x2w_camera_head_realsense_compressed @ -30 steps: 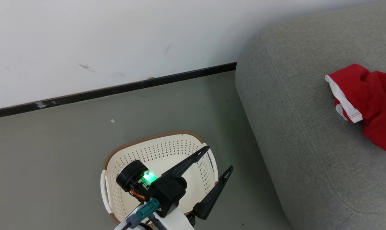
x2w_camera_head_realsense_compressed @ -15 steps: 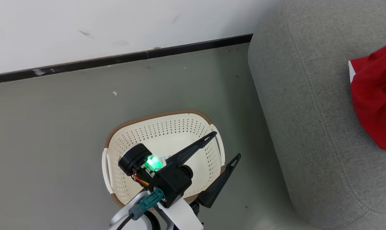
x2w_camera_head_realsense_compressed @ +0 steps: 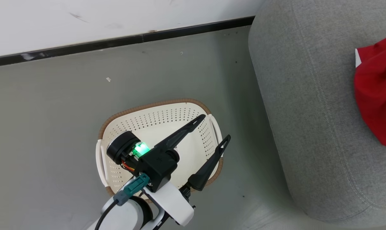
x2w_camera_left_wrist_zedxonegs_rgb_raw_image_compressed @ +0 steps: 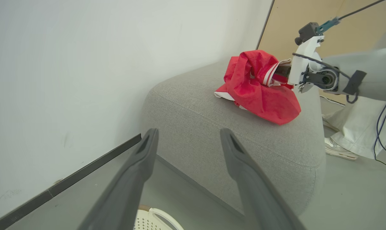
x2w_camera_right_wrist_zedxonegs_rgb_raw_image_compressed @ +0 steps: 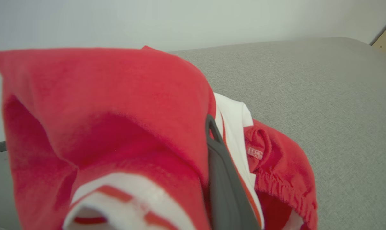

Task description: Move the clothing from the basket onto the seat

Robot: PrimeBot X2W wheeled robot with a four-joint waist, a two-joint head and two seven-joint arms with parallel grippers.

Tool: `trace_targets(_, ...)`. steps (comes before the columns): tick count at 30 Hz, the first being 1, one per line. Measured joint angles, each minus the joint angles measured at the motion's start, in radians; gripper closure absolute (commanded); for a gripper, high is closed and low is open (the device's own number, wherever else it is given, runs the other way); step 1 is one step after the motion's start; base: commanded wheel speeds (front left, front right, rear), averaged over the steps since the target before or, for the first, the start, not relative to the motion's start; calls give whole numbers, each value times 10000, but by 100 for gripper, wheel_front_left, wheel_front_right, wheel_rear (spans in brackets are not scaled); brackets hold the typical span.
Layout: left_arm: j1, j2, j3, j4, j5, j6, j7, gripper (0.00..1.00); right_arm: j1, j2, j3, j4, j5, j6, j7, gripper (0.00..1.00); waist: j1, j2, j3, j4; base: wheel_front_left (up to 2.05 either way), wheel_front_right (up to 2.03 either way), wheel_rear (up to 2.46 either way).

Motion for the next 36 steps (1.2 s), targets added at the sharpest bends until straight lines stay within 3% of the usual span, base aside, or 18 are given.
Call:
trace_targets(1, -12, -2, 36, 61, -35, 0, 0, 0, 3, 67, -19, 15, 0, 0, -38, 0, 0, 0, -5, -42, 0, 0, 0)
trace_targets(12, 23, 128, 476, 752, -140, 136, -343, 0, 888, 236, -343, -150, 31, 0, -127, 0, 0, 0, -333, -386, 0, 0, 0)
trace_targets(27, 801, 299, 1095, 1400, -625, 378, -970, 0, 3451, 888, -876, -2604, 111, 0, -128, 0, 0, 0, -1196, -897, 0, 0, 0)
trace_targets(36, 1220, 284, 1601, 1664, -719, 777, -1494, 0, 4299, 1026, -686, -3939, -12, 0, -128, 0, 0, 0, -1790, -1144, 0, 0, 0)
